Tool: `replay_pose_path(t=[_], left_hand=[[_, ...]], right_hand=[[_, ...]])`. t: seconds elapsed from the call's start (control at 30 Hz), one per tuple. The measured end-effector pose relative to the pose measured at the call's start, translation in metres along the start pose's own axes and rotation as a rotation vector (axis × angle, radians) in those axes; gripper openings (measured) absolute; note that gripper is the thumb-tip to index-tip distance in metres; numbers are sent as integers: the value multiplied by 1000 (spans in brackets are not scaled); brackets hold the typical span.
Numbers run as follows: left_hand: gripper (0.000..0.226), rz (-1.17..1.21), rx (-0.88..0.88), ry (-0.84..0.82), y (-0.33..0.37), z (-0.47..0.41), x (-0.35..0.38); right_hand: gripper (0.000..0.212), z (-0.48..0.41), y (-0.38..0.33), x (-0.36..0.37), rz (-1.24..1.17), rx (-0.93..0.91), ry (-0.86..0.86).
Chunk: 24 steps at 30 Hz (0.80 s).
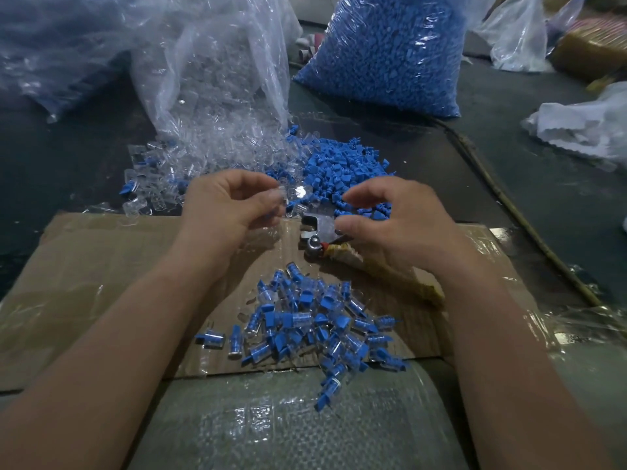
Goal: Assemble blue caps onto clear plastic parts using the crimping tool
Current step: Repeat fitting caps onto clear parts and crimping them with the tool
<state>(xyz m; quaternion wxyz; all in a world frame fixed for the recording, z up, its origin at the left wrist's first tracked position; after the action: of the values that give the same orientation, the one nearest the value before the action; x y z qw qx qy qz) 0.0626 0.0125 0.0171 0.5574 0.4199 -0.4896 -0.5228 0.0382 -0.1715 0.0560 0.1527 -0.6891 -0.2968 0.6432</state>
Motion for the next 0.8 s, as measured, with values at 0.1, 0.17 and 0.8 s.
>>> replay_pose_path(t=[0.1, 0.17, 0.8], left_hand=[[24, 161, -90, -63, -5, 3, 7], [20, 197, -100, -95, -7, 3, 13], [4, 340, -163, -176, -14, 3, 25]], right_hand=[[21, 1, -24, 0, -116, -146, 171], [21, 2, -37, 9, -129, -220, 185], [17, 1, -48, 23, -10, -285, 266]])
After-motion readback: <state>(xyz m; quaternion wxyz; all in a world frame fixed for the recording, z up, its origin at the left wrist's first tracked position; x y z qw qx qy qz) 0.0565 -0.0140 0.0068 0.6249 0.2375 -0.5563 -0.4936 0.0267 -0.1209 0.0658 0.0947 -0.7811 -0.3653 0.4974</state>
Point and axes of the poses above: each hand's wrist, its own z-axis away from the middle knuckle, its own x-axis out of the palm, y = z × x, the point moved 7 cm from there along -z, towards the middle knuckle, and after that the axes turned 5 degrees about -x, right-handed, at the moved point
